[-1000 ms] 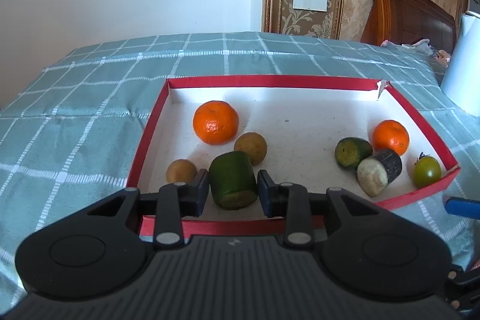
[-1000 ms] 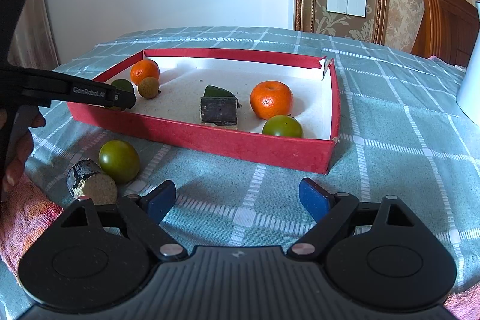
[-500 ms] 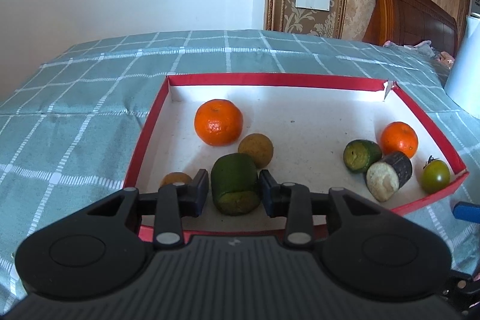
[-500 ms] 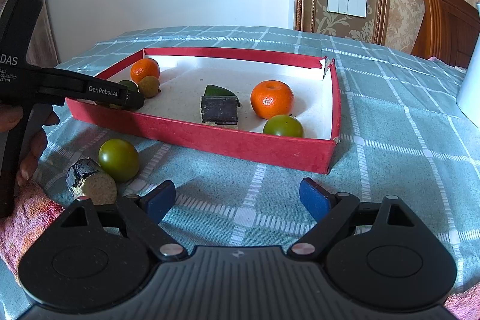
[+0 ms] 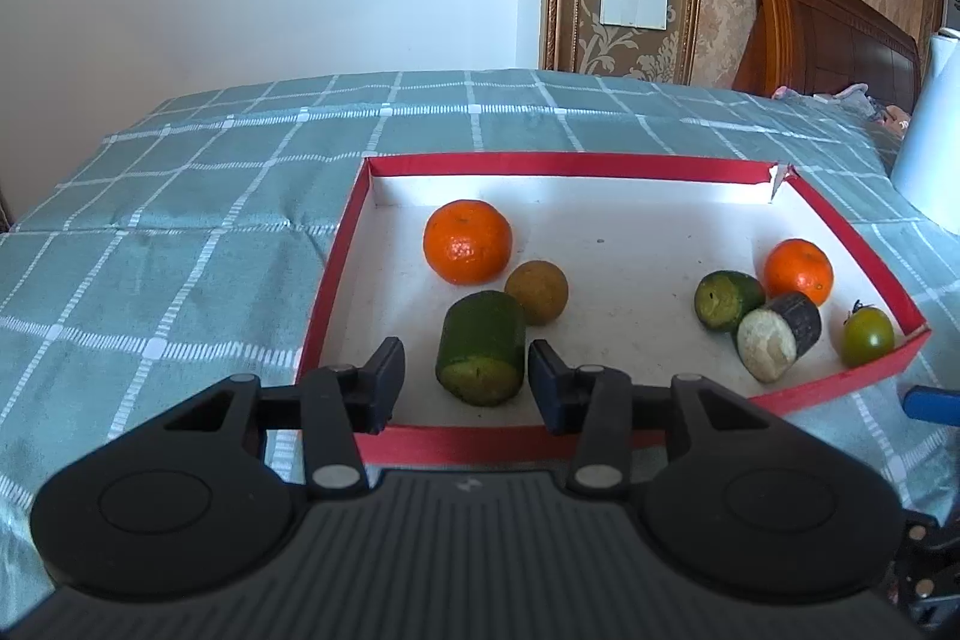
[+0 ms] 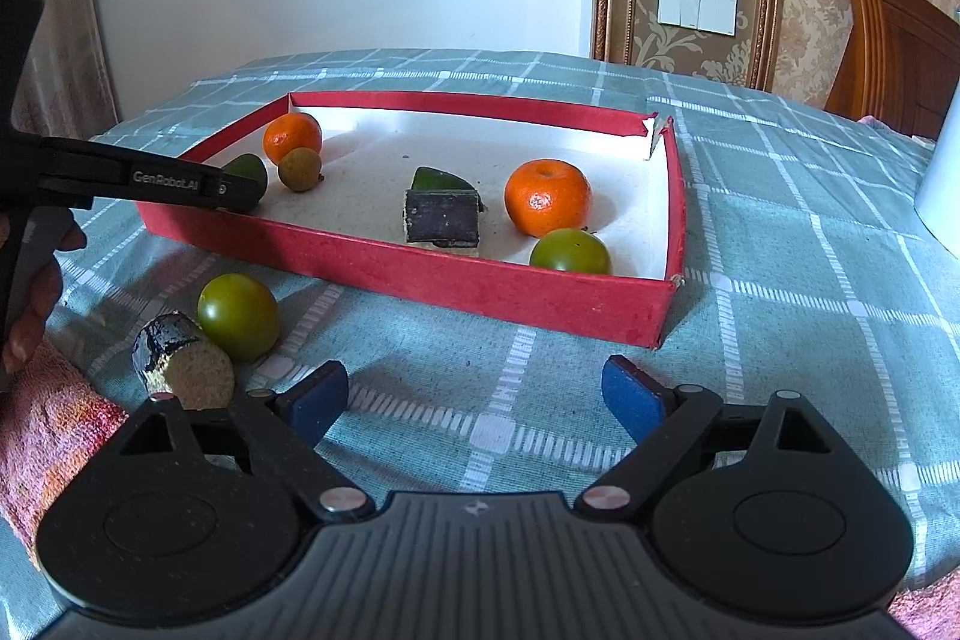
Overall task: Organize fruits
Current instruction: 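Lower the cucumber piece into the box and open the left tool, then reach the right tool to the dark-skinned cut vegetable piece and grasp it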
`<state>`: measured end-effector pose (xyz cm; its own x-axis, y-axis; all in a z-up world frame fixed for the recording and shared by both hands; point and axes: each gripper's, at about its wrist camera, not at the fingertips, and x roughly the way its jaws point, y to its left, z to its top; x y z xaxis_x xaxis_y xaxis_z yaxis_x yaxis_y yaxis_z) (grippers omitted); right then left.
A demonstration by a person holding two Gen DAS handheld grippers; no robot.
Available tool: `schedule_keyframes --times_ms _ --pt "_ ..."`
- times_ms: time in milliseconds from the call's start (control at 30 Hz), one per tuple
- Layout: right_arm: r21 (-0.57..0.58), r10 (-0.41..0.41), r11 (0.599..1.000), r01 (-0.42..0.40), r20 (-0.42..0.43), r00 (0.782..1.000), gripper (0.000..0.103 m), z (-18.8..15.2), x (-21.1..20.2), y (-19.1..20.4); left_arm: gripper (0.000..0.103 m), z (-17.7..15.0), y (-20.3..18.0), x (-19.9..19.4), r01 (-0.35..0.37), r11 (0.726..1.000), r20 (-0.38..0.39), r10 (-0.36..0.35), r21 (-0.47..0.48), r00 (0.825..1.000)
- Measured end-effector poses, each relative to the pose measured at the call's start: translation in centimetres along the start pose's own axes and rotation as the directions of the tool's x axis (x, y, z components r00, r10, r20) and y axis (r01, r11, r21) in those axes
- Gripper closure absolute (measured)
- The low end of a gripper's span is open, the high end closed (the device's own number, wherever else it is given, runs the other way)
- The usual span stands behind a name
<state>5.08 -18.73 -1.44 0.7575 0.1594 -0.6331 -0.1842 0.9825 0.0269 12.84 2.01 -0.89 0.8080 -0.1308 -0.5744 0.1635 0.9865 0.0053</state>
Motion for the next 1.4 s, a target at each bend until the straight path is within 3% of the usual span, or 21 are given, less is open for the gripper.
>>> schedule_keyframes --times_ms 100,267,400,467,767,1033,1200,1400 --pt "0.0 0.0 1.0 0.0 0.0 1.0 0.011 0.0 0.0 0.0 0.06 -0.2 -0.1 -0.7 -0.002 1.0 0.01 0.002 0.001 1.0" --pt "0.0 0.0 1.0 0.0 0.0 1.0 0.011 0.0 0.0 0.0 0.034 -0.5 -0.3 -3.1 0.015 1.0 0.062 -0.013 -0.026 0.998" --pt "0.0 0.0 1.0 0.0 0.0 1.0 0.011 0.0 0.0 0.0 0.032 -1.4 -0.7 -4.7 -0.005 1.0 0.093 0.005 -0.001 0.996" --pt "0.0 -0.001 1.0 0.001 0.0 1.0 0.011 0.0 0.0 0.0 0.015 -2.0 -0.7 -5.2 -0.041 0.999 0.094 0.04 0.005 0.995" --pt "-0.001 -0.001 1.0 0.001 0.0 1.0 0.011 0.0 0.0 0.1 0.014 -4.5 0.8 -4.8 -0.109 0.994 0.069 0.11 -0.019 0.992" --pt "-0.001 -0.001 1.0 0.001 0.0 1.0 0.01 0.0 0.0 0.0 0.011 -4.7 3.5 -3.6 -0.076 0.985 -0.016 0.075 -0.153 0.997" --pt "0.016 -0.026 1.0 0.026 -0.001 1.0 0.006 0.0 0.0 -0.1 0.0 -4.7 3.0 -3.3 -0.078 0.991 -0.038 0.074 -0.113 0.997" --pt "0.122 0.019 0.992 -0.029 0.085 0.996 0.006 -1.4 -2.7 -1.2 0.0 -4.7 2.6 -3.0 -0.091 0.992 -0.052 0.086 -0.084 0.995"
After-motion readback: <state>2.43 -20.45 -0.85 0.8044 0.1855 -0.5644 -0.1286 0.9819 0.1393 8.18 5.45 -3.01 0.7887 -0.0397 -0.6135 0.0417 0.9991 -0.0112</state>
